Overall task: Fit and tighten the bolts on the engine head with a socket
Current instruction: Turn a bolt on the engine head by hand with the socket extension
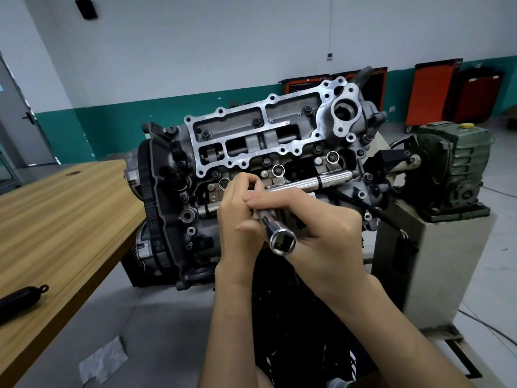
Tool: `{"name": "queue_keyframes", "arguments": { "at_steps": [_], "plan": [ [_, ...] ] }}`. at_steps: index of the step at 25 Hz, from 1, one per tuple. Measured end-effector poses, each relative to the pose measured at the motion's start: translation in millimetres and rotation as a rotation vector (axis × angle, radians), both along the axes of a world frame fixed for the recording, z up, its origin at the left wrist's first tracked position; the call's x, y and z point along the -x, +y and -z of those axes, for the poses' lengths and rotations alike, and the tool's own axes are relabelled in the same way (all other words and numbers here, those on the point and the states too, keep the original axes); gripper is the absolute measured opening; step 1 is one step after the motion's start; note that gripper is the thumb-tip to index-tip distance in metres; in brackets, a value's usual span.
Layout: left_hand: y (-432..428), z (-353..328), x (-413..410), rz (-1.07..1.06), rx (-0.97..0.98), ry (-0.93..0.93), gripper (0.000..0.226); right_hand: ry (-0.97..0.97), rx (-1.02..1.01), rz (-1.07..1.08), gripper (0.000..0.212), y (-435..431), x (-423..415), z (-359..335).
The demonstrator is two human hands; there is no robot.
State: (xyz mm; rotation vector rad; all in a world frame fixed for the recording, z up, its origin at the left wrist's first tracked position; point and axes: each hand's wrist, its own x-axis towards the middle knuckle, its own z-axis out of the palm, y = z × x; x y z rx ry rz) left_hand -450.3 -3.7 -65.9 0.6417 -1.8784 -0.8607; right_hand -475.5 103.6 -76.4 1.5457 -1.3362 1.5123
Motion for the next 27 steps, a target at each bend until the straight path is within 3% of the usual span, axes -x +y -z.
{"name": "queue_keyframes", "arguments": {
  "at_steps": [5,9,13,19,23,26,27],
  "plan": [
    [1,-11,-3,-0.021,-0.042,-0.128,0.029,0.074,-0.06,-0.089,0.034,-1,-6,2],
    [11,1,-10,-0.029,0.084,-0.026,0.01,-0.029,0.03,-0.046,0.023,2,-2,0],
    [4,-18,-1,-0.092,-0.024,-0.289,0.022,0.035,-0.056,-0.11,0.029,-3,-8,5],
    [6,6,-8,0.011,0.096,0.048,0.007,-0.02,0.02,-0.004,0.026,-1,-2,4],
    [-11,-5,6,-0.106,0.007,-0.22,0.025,0.042,-0.062,-0.077,0.031,-2,-6,6],
    [-7,11,2,-0.037,0.262,0.063,0.007,-0.01,0.0,0.011,0.029,-1,1,5],
    [-7,23,-2,-0.049,0.298,0.098,0.012,-0.025,0.012,0.01,0.029,-1,1,5]
  ]
}}
